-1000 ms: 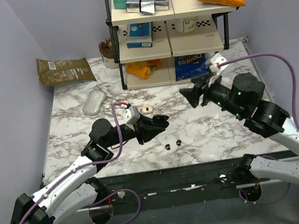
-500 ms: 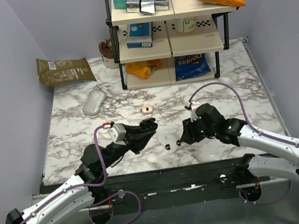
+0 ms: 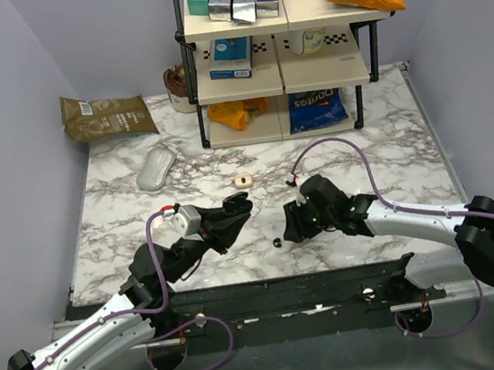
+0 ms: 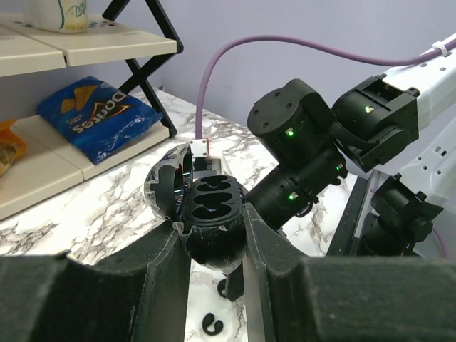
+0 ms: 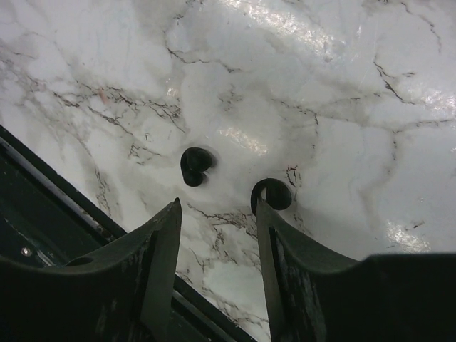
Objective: Insert the wireless bluetooth earbuds into the charging case
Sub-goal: Pick up the earbud from the center of the board.
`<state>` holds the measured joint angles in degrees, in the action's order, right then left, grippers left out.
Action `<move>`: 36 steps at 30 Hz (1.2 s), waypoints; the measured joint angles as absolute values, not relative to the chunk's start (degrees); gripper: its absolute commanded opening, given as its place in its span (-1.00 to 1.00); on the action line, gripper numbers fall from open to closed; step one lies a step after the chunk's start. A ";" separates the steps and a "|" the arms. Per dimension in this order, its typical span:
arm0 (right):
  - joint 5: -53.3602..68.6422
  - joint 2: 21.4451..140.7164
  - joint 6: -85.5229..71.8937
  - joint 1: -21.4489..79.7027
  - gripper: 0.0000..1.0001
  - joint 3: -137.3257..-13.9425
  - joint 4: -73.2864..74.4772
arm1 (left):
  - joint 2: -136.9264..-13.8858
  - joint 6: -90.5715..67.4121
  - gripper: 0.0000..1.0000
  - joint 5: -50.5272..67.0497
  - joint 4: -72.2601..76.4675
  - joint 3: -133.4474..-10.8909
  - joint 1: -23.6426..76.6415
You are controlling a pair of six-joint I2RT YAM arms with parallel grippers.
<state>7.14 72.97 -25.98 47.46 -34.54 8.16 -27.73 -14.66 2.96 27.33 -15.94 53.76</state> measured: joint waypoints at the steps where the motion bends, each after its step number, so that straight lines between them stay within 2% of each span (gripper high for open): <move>1: 7.14 73.52 -26.20 47.46 0.10 -34.54 7.88 | -27.73 -14.68 -1.00 2.85 27.07 -15.94 53.76; 36: 4.78 76.60 -30.02 47.59 0.09 -32.27 2.68 | -29.32 -15.11 -1.00 1.87 26.81 -15.73 54.50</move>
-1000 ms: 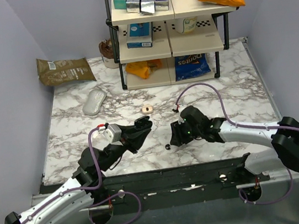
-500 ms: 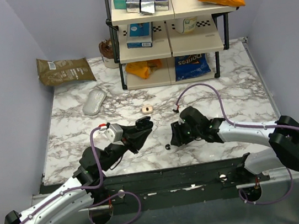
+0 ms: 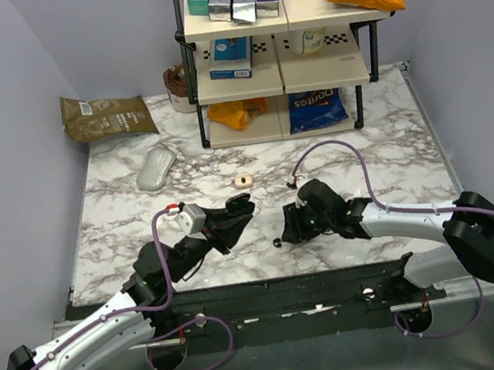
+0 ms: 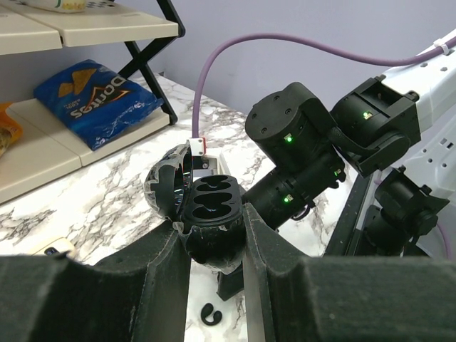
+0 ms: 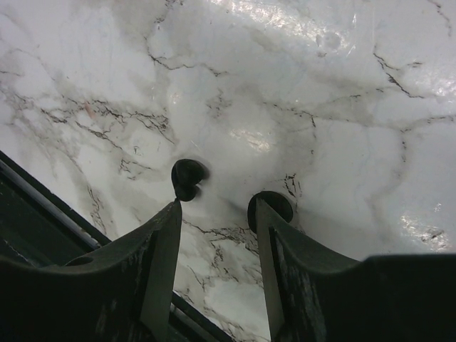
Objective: Insert the wireless bluetooth earbuds into the charging case
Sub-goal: Pick up the earbud from the center of the board.
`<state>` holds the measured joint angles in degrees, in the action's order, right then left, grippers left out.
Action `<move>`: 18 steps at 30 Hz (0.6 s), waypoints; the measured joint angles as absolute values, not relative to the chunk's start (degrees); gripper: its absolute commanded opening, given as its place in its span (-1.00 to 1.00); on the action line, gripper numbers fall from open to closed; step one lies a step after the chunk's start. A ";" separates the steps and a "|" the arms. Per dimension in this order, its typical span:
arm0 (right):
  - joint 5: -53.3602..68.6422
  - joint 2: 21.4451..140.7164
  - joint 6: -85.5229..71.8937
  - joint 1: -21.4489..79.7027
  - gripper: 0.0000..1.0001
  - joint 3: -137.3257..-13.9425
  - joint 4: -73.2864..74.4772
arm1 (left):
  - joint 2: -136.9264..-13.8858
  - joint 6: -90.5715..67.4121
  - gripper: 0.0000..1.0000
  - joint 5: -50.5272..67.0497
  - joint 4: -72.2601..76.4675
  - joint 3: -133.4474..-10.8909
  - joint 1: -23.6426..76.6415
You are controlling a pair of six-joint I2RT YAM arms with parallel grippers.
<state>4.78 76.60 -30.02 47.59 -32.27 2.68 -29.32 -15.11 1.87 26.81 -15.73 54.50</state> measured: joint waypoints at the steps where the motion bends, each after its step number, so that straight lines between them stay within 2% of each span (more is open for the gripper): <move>1: 4.69 76.51 -30.22 47.64 0.08 -32.14 2.66 | -29.39 -15.11 -1.00 1.85 26.79 -15.66 54.50; 13: 2.57 72.79 -31.48 47.66 0.07 -29.85 3.53 | -30.33 -15.55 -1.00 1.78 26.85 -15.59 54.52; 18: 1.76 72.79 -32.05 47.68 -0.06 -29.85 3.81 | -30.61 -15.92 -1.00 1.69 26.87 -15.59 54.52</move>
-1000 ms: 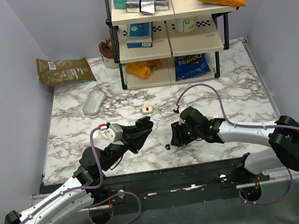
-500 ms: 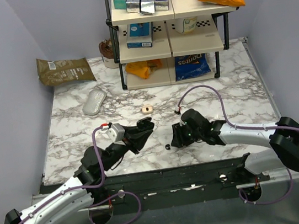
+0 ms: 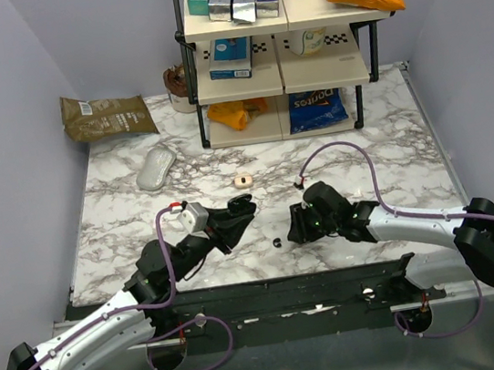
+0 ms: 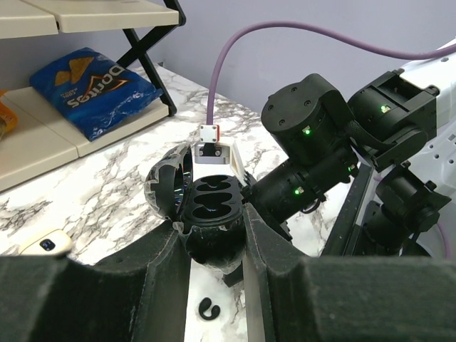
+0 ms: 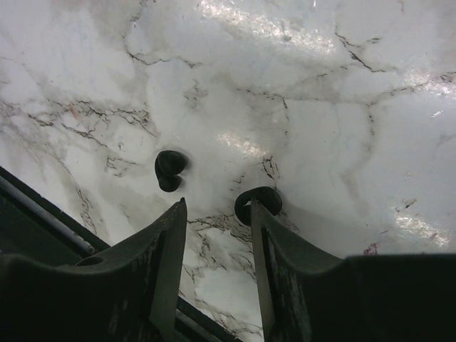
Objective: Insert the wireless bluetooth earbuds into the charging case
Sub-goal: Pick up the earbud from the center of the board.
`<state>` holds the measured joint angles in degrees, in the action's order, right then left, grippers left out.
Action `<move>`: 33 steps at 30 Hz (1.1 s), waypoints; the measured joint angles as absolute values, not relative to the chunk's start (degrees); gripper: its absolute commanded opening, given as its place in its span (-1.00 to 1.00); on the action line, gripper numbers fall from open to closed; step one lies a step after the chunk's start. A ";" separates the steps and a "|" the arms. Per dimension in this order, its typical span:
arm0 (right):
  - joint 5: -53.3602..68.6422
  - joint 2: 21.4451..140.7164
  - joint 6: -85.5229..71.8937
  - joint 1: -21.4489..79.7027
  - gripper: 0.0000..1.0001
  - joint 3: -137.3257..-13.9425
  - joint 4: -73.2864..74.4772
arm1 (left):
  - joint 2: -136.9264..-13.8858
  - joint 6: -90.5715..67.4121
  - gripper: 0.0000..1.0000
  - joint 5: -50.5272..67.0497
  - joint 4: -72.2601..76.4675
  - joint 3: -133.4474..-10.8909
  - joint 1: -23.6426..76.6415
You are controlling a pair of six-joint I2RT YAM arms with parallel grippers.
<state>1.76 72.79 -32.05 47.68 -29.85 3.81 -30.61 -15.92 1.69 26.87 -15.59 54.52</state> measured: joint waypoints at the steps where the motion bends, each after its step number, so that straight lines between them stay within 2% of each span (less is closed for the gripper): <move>1: 1.50 72.79 -32.21 47.68 -0.08 -29.85 3.95 | -30.61 -15.94 -1.00 1.69 26.87 -15.57 54.57; 18: -2.33 72.77 -35.40 47.68 -0.14 -30.61 6.94 | -30.61 -16.19 -1.00 1.65 26.87 -15.49 54.89; 26: -4.14 72.71 -36.01 47.68 -0.31 -30.72 8.56 | -30.59 -16.36 -1.00 1.65 26.87 -15.49 55.18; 33: -5.74 72.90 -36.07 47.62 -0.61 -30.68 11.70 | -30.46 -16.43 -1.00 0.80 26.87 -15.46 55.27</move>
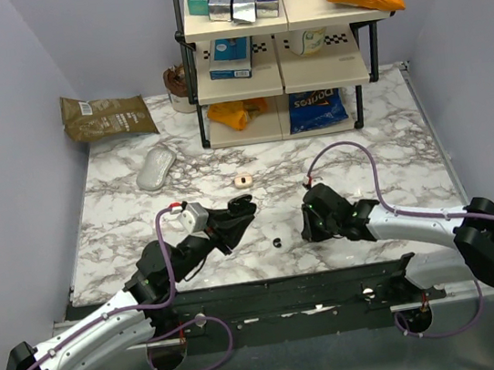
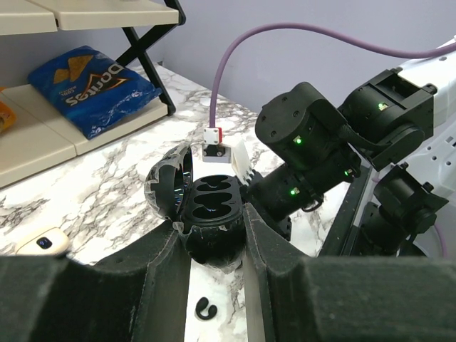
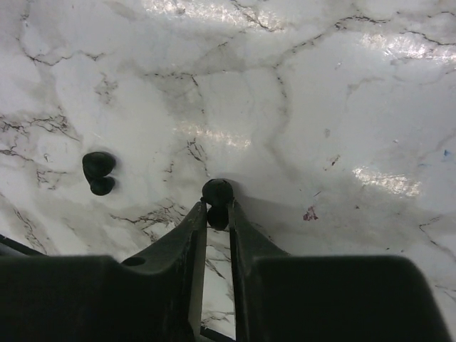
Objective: Insert the wireless bluetooth earbuds into the charging case
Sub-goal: Pick up the earbud from the center of the board, then place the earbud in the charging case.
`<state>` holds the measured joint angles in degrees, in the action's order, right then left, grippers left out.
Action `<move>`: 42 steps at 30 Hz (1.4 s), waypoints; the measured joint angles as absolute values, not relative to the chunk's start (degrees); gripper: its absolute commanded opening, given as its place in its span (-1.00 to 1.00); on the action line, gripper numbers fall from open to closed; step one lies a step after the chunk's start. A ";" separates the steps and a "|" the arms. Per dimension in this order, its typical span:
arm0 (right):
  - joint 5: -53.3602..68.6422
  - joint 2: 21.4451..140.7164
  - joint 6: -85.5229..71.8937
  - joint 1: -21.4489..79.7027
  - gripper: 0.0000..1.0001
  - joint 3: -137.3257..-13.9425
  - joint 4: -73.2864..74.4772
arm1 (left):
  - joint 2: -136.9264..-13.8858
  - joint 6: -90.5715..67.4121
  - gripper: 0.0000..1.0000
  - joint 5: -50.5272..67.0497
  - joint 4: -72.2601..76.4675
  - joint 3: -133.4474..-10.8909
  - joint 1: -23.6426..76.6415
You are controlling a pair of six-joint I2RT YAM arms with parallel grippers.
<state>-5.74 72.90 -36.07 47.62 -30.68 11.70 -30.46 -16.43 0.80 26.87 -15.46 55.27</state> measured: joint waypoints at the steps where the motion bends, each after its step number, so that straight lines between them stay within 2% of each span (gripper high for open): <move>1: -5.74 72.95 -36.14 47.62 -0.65 -30.68 12.14 | -30.44 -16.43 -1.00 0.67 26.87 -15.44 55.27; 6: -6.00 72.62 -36.34 47.62 -0.98 -30.68 12.27 | -30.44 -16.43 -1.00 0.43 26.87 -15.40 55.40; 12: -6.17 67.94 -35.27 47.64 -0.99 -30.22 14.46 | -30.44 -16.62 -1.00 0.40 26.87 -15.40 55.61; 18: -4.43 54.02 -28.27 47.75 -0.99 -31.40 15.25 | -30.44 -17.06 -1.00 0.40 27.05 -15.27 55.64; 22: 0.45 47.88 -20.29 47.81 -0.99 -38.89 17.74 | -30.70 -17.02 -1.00 0.71 28.42 -15.20 55.64; 26: 4.86 47.86 -12.29 47.97 -0.99 -50.74 22.65 | -31.88 -16.23 -1.00 3.14 29.39 -15.97 55.61; 30: 8.49 46.92 -4.73 48.38 -0.99 -58.02 26.92 | -35.38 -15.07 -1.00 10.39 27.27 -21.34 54.06; 42: 17.12 41.60 12.01 51.27 -0.99 -68.03 36.21 | -48.88 -17.65 -1.00 45.06 26.44 -36.82 42.81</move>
